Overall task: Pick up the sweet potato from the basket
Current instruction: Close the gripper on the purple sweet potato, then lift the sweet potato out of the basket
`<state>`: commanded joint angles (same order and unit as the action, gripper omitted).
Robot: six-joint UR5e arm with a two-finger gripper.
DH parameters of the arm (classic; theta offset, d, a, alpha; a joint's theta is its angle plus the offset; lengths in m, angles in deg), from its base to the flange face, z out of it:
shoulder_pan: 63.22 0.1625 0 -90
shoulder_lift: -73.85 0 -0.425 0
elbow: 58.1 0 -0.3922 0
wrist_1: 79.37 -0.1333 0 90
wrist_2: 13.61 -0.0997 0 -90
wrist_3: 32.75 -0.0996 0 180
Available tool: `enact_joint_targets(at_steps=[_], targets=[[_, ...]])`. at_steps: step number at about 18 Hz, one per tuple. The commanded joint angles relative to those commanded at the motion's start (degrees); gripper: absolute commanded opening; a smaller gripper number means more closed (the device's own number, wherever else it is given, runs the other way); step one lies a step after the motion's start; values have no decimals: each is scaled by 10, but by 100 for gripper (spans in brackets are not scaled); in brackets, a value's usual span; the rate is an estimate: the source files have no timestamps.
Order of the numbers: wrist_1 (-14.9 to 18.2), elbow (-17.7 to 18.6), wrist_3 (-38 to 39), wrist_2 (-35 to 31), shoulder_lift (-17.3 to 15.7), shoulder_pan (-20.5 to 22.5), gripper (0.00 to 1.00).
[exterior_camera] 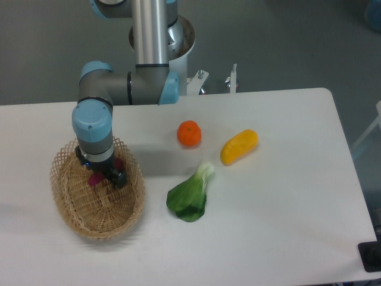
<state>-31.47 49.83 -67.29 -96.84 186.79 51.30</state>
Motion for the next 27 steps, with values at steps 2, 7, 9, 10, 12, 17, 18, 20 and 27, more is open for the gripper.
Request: enact_joint_targets(at_steps=[2, 7, 9, 10, 12, 17, 18, 20, 27], targets=[[1, -4, 9, 0, 0, 0, 55], [3, -8, 19, -2, -9, 1, 2], [6, -11, 18, -2, -22, 5, 0], [8, -11, 18, -1, -27, 10, 0], [10, -14, 18, 2, -37, 28, 0], [11, -40, 14, 0, -54, 73, 0], [11, -47, 11, -1, -59, 82, 0], [11, -63, 10, -1, -62, 104, 0], [52, -98, -128, -3, -62, 203, 0]])
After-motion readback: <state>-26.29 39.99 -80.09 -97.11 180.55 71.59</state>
